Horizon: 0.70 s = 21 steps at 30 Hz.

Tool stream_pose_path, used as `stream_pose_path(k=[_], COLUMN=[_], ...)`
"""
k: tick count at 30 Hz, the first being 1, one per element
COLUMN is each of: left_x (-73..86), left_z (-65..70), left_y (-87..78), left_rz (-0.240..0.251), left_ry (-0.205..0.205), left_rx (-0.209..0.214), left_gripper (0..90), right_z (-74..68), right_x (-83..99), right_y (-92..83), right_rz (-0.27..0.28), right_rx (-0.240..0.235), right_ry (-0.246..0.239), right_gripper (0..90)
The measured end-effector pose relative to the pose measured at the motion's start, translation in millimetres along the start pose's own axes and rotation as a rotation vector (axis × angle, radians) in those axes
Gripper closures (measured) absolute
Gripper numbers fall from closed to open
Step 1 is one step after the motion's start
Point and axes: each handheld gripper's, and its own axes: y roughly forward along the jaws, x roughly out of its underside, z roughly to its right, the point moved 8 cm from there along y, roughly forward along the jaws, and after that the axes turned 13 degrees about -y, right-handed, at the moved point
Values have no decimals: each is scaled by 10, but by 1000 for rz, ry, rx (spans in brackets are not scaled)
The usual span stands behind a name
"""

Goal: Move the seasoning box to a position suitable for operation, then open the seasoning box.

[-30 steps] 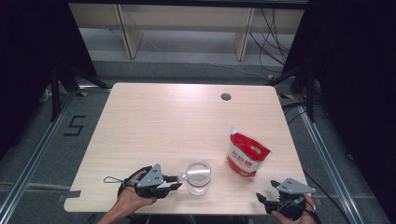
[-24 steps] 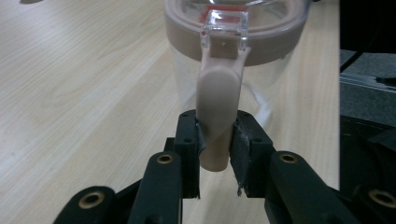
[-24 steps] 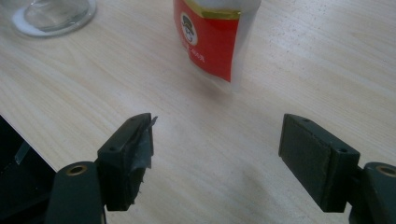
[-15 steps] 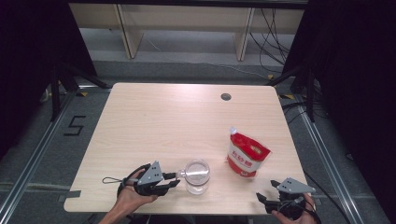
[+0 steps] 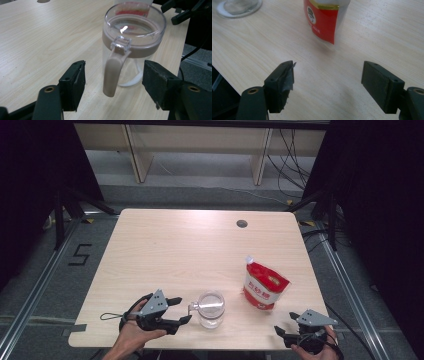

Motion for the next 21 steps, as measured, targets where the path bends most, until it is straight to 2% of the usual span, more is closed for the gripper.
stream_pose_path(k=[1, 2, 3, 4, 6, 7, 9, 10, 15, 17, 18, 19, 21], left_x=[-11, -8, -11, -19, -24, -22, -34, -51, -125, -142, -164, -177, -188], left_z=[14, 22, 22, 6, 0, -1, -12, -15, 1, 5, 42, 55, 59], left_y=[-1, -11, -15, -19, -17, -24, -37, -61, -106, -115, -129, -133, -145], left_rz=[2, -1, -2, -2, 0, 6, 9, 21, 43, 47, 61, 69, 74], left_ry=[6, -4, 0, 15, 17, -30, -25, -48, -51, -36, -54, -49, -34], left_rx=[14, 4, 0, 2, 10, 11, 12, 3, 10, 20, 36, 53, 56], left_gripper=[334, 334, 335, 334, 331, 328, 325, 324, 333, 354, 369, 395, 482], right_z=[26, 54, 57, 35, 42, 43, 24, 70, 40, 41, 42, 45, 49], right_x=[-6, -7, -5, 4, 2, 2, 7, -1, 7, 9, 8, 6, 2], right_y=[2, -6, -10, -12, -6, -3, -7, -13, -19, -20, -22, -19, -17], right_rz=[13, 14, 13, 4, 14, 15, 3, 13, 3, 2, 1, 5, 12], right_rx=[14, 26, 28, 21, 25, 24, 14, 37, 21, 21, 20, 19, 19], right_ry=[-22, -42, -42, -15, -20, -20, -1, -44, -23, -23, -24, -33, -45], right_gripper=[271, 271, 271, 271, 271, 271, 271, 271, 271, 271, 275, 286, 296])
